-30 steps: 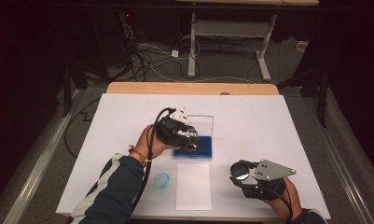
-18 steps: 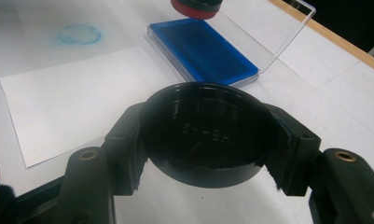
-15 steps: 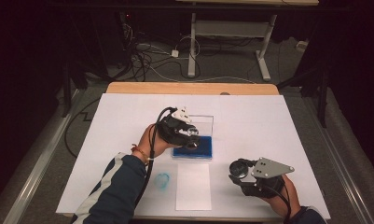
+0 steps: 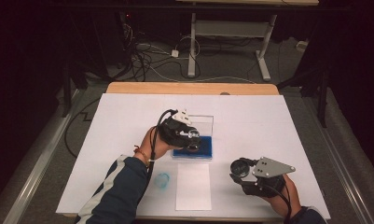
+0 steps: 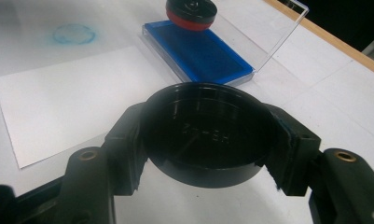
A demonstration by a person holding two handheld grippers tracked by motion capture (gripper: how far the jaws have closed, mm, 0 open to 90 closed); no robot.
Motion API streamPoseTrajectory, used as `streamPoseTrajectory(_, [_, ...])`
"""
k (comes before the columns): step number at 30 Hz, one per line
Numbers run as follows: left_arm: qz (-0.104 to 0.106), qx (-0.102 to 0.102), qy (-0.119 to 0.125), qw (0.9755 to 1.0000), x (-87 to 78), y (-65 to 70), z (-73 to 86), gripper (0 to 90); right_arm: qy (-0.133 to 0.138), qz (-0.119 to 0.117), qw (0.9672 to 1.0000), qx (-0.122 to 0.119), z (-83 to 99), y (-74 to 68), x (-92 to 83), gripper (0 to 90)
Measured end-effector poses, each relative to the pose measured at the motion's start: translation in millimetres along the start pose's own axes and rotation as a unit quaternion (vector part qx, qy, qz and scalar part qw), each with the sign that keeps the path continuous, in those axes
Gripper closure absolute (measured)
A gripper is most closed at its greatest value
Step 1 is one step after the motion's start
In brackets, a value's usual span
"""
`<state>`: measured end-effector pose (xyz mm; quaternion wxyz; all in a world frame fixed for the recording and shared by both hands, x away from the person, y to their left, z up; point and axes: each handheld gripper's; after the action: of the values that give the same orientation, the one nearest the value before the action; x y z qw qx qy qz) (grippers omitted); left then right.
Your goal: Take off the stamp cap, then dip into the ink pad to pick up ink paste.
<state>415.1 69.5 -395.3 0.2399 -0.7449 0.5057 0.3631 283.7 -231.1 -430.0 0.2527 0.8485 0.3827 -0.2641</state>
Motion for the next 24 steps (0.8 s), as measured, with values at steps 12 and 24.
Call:
streamPoseTrajectory(12, [-0.006, -0.001, 0.000, 1.0000, 7.5, 0.0, 4.4, 54.1, -0.001, -0.001, 1.0000, 0.000, -0.1, -0.9, 1.2, 39.0])
streamPoseTrajectory(24, [-0.006, -0.017, 0.008, 0.9998, 23.3, -9.2, 10.8, 54.1, -0.001, -0.003, 1.0000, -0.006, -0.7, -1.8, 2.3, 39.0])
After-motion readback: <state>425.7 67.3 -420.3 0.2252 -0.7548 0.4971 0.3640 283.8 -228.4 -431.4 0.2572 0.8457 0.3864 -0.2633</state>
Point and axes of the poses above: each handheld gripper's, and its own axes: x roughly forward along the jaws, z roughly out of its underside, y roughly to its right, and after that the axes turned 7 degrees about -y, right-handed
